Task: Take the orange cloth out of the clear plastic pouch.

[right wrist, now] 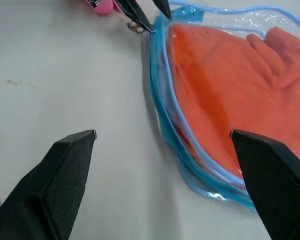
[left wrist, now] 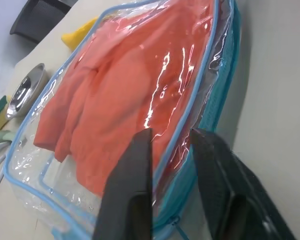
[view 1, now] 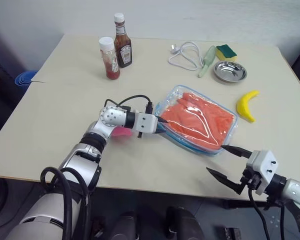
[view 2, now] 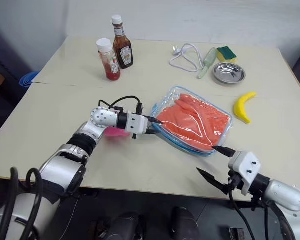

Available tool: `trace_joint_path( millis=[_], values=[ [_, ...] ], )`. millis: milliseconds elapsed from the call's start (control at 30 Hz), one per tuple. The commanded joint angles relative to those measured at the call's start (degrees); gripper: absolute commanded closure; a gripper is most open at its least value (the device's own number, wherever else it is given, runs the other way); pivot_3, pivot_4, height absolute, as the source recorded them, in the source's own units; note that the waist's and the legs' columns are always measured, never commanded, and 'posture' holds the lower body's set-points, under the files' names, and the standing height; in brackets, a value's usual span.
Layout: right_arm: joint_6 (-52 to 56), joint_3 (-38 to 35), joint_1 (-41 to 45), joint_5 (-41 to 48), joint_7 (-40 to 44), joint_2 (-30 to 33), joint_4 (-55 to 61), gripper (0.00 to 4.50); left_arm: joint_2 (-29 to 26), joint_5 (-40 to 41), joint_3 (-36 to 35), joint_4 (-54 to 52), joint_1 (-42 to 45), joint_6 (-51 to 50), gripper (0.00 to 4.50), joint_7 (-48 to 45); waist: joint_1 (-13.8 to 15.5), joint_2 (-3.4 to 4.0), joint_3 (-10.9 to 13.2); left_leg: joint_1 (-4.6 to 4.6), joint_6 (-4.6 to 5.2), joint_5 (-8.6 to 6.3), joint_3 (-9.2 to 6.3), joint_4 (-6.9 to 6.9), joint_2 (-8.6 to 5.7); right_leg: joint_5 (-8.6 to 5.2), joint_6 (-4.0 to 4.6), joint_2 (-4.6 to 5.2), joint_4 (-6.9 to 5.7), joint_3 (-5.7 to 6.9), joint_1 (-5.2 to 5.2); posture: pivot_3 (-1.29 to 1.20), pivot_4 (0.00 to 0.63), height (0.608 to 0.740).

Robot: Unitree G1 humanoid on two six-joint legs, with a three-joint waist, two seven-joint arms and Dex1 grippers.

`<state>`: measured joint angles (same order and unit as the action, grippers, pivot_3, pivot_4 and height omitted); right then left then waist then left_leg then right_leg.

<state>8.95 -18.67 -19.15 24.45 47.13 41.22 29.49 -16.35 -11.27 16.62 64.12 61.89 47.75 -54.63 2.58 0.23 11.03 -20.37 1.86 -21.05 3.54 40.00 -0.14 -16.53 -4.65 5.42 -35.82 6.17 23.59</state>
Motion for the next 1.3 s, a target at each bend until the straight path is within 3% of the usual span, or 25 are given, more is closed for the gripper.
trace_joint_path(
  millis=[33, 300, 433, 600, 833, 1067, 1300],
  values=[
    [-0.53, -2.0, -0.86, 0.64, -0.31, -0.45, 2.76, 0.0, 0.84, -2.17, 0.52, 1.19, 1.73, 0.89, 4.33, 3.89, 0.01, 0.0, 0.0, 0.0, 0.01, 0.0, 0.0, 0.0, 0.0, 0.0, 0.0, 0.01, 0.0, 0.0, 0.0, 0.0, 0.15, 0.74],
    [-0.13, -3.04, -1.96, 1.05, -0.45, -0.21, 3.43, 0.0, 2.18, 5.64, -4.8, 0.19, -0.35, -3.29, 4.48, -3.16, -0.07, -0.01, 0.01, -0.01, 0.03, -0.01, 0.0, 0.01, 0.0, 0.0, 0.0, 0.01, 0.0, 0.01, 0.0, 0.0, 0.15, 0.74],
    [-0.29, -3.21, -1.87, 1.8, -0.35, -0.7, 4.02, 0.0, 1.38, 12.41, -9.2, -2.79, -1.9, -11.51, 4.48, -10.1, -0.39, -0.01, 0.01, 0.01, 0.03, 0.0, 0.0, 0.02, 0.01, 0.0, 0.0, 0.01, -0.03, 0.01, 0.0, 0.0, 0.15, 0.74],
    [1.4, -3.31, -0.77, 5.6, -4.03, -4.21, 7.38, 0.0, -5.12, 11.97, -9.23, -5.79, -5.12, -13.13, 3.33, -14.12, -1.3, -0.01, 0.01, 0.04, 0.02, 0.0, -0.01, 0.01, 0.04, 0.0, 0.0, 0.02, -0.04, -0.02, 0.0, 0.0, 0.15, 0.74],
    [2.57, -1.79, -2.39, 3.24, -6.71, -5.31, 9.68, 0.0, -3.21, 8.33, -7.37, -3.64, -4.19, -9.61, 1.33, -9.83, -0.39, -0.05, -0.02, -0.02, 0.08, -0.02, -0.15, 0.07, -0.09, 0.01, -0.02, 0.09, -0.05, -0.05, -0.04, 0.0, 0.15, 0.74],
    [3.0, -1.33, -3.87, 2.4, -7.36, -5.56, 10.84, 0.0, 0.67, -0.34, -3.18, 2.51, 1.75, -6.27, 1.33, 2.1, 0.21, -0.1, -0.04, -0.03, 0.2, -0.05, 0.01, 0.06, -0.13, 0.09, -0.17, 0.03, 0.04, -0.04, -0.03, 0.0, 0.15, 0.74],
    [2.83, -1.08, -4.73, 1.76, -7.45, -6.01, 11.32, 0.0, 3.4, -0.43, -3.39, 5.2, 4.23, -3.62, 1.33, 3.28, -0.05, -0.1, -0.04, -0.03, 0.22, -0.06, 0.09, 0.05, -0.1, 0.11, -0.2, 0.01, 0.08, -0.08, -0.01, 0.0, 0.15, 0.74]
  ],
)
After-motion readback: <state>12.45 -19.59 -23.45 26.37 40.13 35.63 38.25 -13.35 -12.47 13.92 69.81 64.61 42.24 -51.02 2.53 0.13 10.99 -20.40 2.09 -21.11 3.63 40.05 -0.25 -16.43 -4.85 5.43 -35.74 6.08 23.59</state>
